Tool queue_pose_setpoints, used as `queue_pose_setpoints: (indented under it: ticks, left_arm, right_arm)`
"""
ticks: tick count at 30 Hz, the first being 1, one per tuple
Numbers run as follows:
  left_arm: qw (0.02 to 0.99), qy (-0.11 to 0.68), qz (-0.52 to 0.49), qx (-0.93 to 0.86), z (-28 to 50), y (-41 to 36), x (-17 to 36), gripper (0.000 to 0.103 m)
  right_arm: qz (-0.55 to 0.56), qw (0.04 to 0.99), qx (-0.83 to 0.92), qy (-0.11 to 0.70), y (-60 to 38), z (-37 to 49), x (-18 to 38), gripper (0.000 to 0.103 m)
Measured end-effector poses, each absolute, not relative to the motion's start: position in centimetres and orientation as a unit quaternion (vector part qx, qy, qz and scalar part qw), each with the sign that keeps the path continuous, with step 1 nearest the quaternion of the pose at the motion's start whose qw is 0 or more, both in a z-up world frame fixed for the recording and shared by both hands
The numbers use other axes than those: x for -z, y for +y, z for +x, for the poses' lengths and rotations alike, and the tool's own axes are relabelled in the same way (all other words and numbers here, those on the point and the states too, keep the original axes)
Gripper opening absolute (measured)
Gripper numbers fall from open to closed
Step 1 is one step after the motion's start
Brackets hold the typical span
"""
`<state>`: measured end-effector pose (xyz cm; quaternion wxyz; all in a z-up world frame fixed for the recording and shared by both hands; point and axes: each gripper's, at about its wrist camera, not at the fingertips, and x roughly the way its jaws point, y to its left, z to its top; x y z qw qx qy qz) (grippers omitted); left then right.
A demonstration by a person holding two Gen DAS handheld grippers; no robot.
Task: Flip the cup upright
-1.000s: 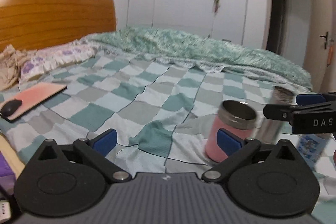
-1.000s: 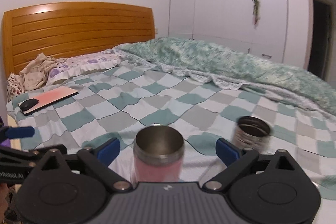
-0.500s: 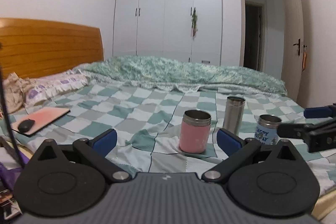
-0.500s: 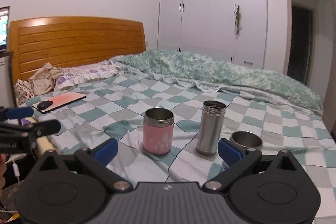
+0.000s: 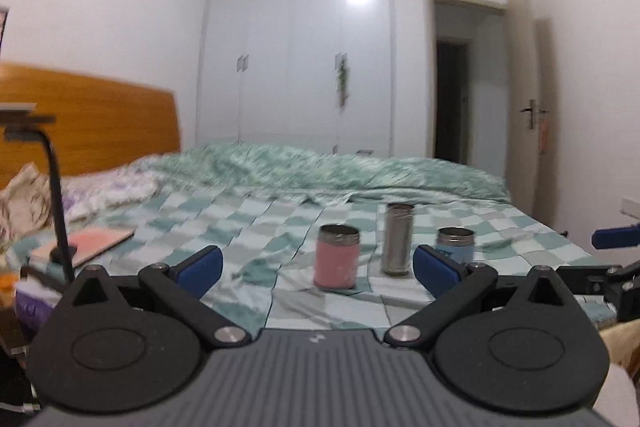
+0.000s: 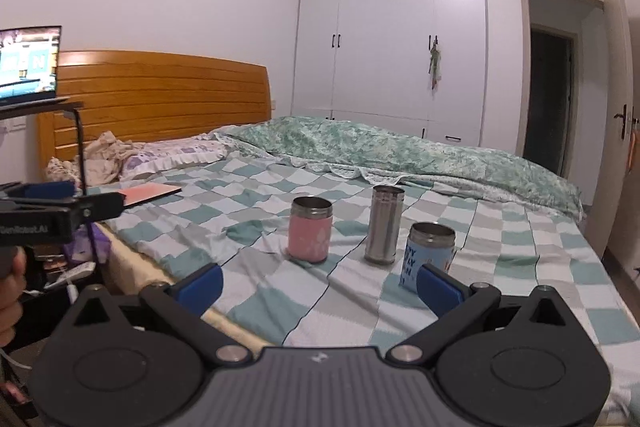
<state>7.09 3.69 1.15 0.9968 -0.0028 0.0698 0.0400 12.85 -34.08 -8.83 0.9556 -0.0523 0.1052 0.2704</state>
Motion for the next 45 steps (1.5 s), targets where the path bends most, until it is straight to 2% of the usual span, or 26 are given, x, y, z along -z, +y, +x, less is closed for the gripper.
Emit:
queue_pose_setpoints:
  ticks: [5,10,17,33,45]
  left_arm:
    - [0.995,0.092,-0.002,-0.024,4.9,2.2,0.2,0.103]
    - [0.996,0.081,0.015,-0.021,2.1,1.3,1.1,0.103]
    - [0.996,0.08,-0.032,-0.027,0.1,2.1,0.9,0.103]
    - [0.997,0.064,-0.041,-0.026,-0.1,1.6,1.0,0.103]
    - [0.998,0.049,-0.036,-0.032,-0.5,1.2,1.2,0.103]
  right_arm:
    - [-0.044,0.96,-0.256,0.103,-35.5,10.3,9.5,0.103]
    - [-0.03,0.963,-0.248,0.102,-36.7,8.9,10.2,0.103]
    - [-0.03,0.962,-0.254,0.1,-35.5,7.8,11.2,0.103]
    - [-0.055,0.966,-0.246,0.049,-34.8,5.7,11.1,0.103]
    - [-0.06,0.962,-0.262,0.041,-34.4,5.7,11.2,0.103]
